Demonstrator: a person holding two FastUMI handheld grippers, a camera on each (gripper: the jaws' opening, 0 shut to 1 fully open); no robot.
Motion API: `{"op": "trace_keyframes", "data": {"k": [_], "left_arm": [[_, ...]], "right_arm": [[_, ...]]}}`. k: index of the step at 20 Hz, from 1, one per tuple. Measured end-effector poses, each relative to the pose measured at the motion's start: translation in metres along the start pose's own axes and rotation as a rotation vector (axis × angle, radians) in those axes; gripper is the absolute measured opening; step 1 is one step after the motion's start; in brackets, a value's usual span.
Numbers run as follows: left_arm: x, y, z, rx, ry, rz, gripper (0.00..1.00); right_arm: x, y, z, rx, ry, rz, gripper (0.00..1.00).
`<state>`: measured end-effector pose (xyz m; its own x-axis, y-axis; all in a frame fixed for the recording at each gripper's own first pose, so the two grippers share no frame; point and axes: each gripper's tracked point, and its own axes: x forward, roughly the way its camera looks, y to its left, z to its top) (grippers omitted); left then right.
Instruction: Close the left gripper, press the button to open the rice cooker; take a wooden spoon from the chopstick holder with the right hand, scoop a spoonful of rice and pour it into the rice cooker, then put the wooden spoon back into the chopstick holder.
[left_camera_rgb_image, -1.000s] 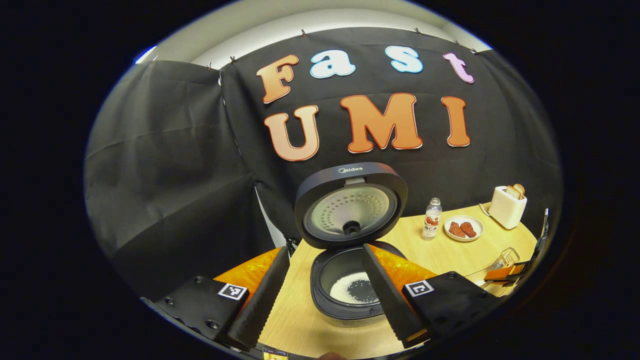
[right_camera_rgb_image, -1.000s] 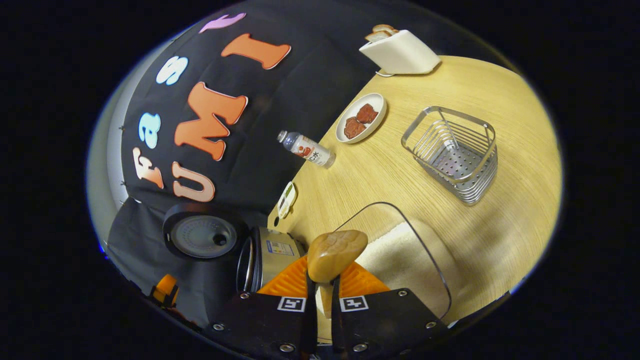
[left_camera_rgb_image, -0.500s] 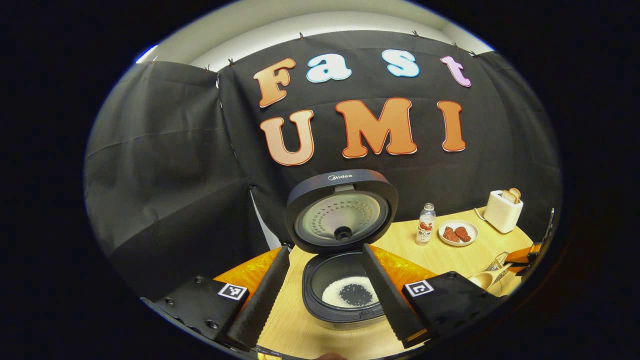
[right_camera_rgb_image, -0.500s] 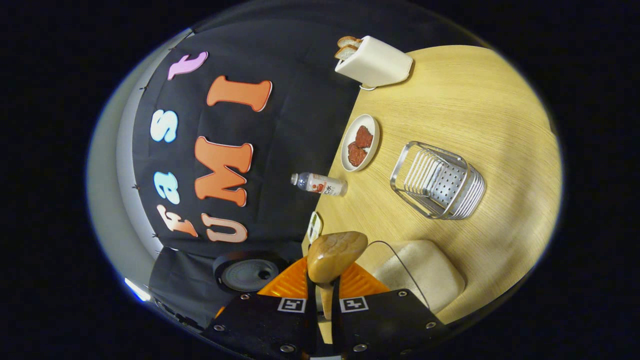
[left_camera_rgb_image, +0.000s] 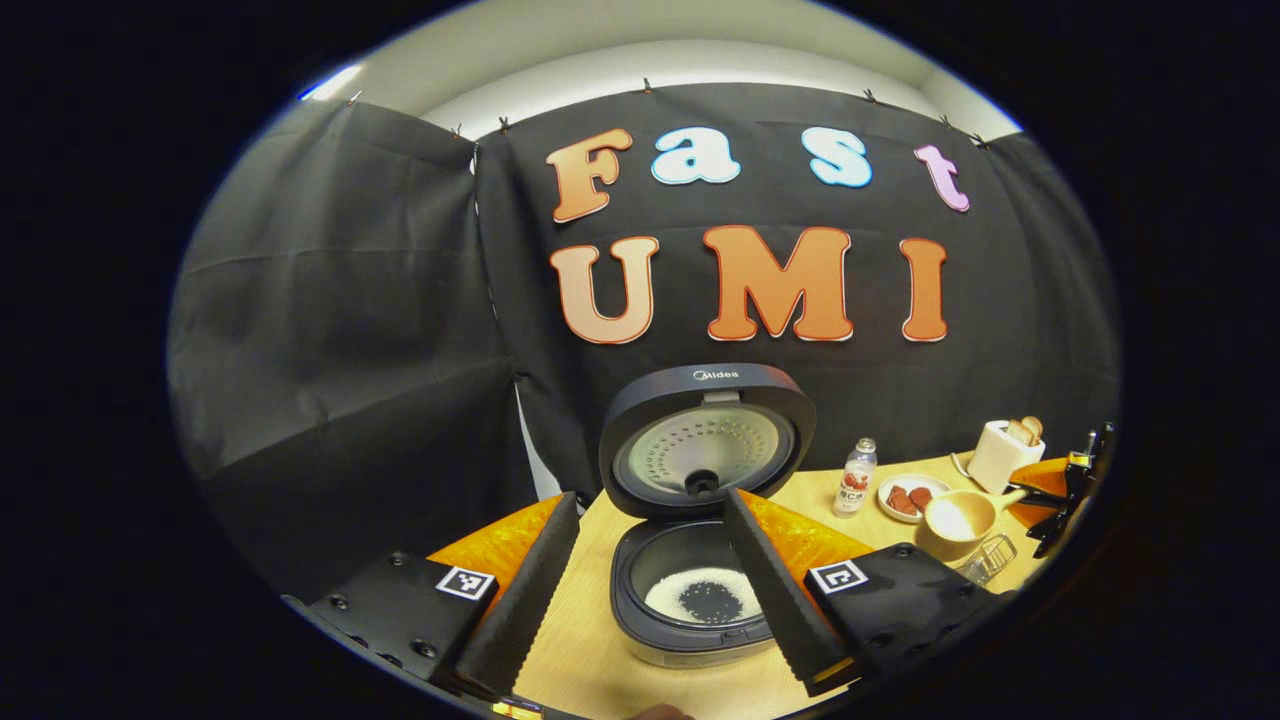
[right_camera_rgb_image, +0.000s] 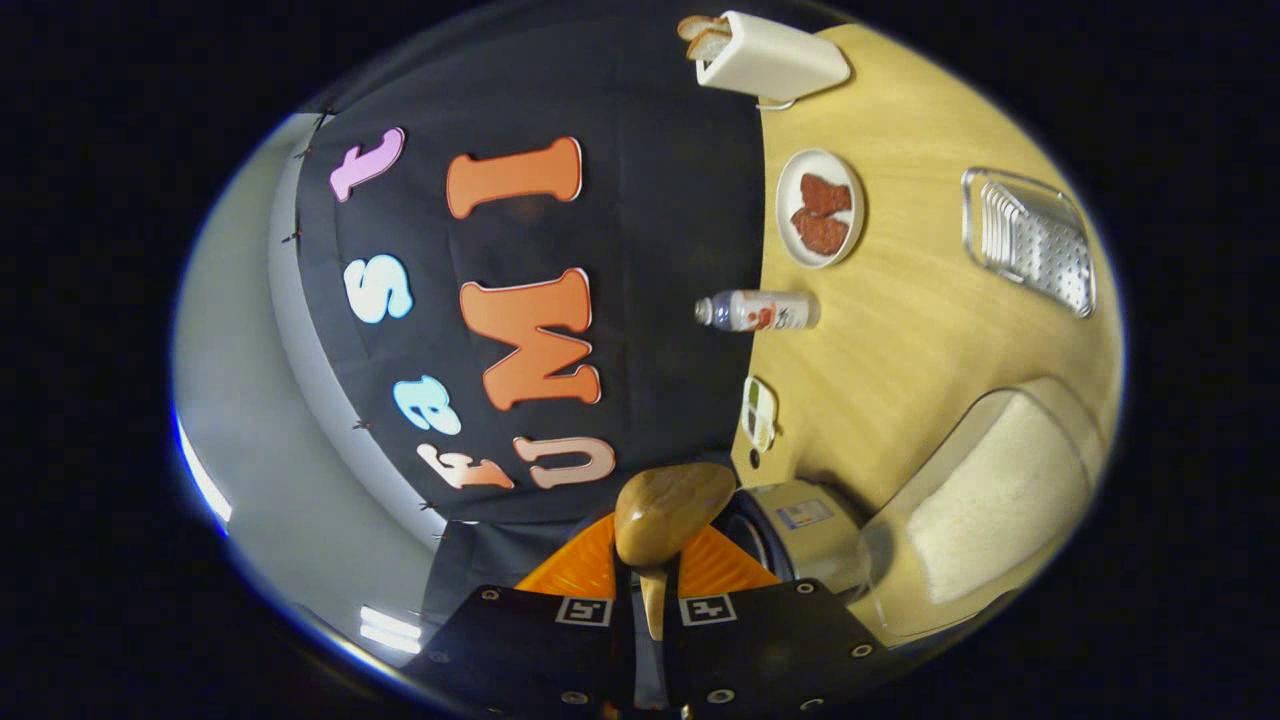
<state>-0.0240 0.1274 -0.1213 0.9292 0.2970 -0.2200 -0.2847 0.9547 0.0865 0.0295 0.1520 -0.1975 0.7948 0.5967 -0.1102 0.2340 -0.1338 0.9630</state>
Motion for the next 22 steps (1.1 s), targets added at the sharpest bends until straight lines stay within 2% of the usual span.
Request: {"op": "trace_keyframes", "data": {"k": [5,8,10,11,12,13,16,18,19,20,22], "left_arm": [[-0.011,0.037,0.007,0.001,-0.045,0.074,0.93],[-0.017,0.057,-0.004,0.012,-0.018,0.100,0.96],[-0.023,0.070,-0.013,0.032,-0.006,0.120,0.99],[-0.023,0.074,-0.018,0.043,0.002,0.129,0.91],[-0.024,0.078,-0.021,0.047,0.006,0.136,0.99],[-0.025,0.079,-0.024,0.044,0.011,0.139,0.91],[-0.023,0.088,-0.032,0.026,0.027,0.152,0.98],[-0.021,0.095,-0.034,0.017,0.044,0.167,1.00],[-0.019,0.100,-0.040,0.015,0.057,0.177,0.91],[-0.018,0.101,-0.043,0.009,0.067,0.176,0.99],[-0.016,0.105,-0.049,0.004,0.086,0.183,0.99]], "right_arm": [[0.056,0.033,-0.033,-0.035,0.085,0.029,0.10],[0.082,0.033,-0.048,-0.092,0.108,-0.008,0.10],[0.095,0.030,-0.057,-0.186,0.115,-0.048,0.10],[0.101,0.030,-0.059,-0.253,0.114,-0.065,0.10],[0.107,0.032,-0.064,-0.299,0.119,-0.075,0.10],[0.112,0.035,-0.067,-0.341,0.127,-0.079,0.10],[0.126,0.050,-0.073,-0.451,0.120,-0.074,0.10],[0.134,0.049,-0.074,-0.568,0.105,-0.099,0.10],[0.137,0.049,-0.074,-0.631,0.099,-0.111,0.10],[0.138,0.050,-0.077,-0.681,0.102,-0.117,0.10],[0.141,0.051,-0.081,-0.773,0.106,-0.128,0.10]]}}
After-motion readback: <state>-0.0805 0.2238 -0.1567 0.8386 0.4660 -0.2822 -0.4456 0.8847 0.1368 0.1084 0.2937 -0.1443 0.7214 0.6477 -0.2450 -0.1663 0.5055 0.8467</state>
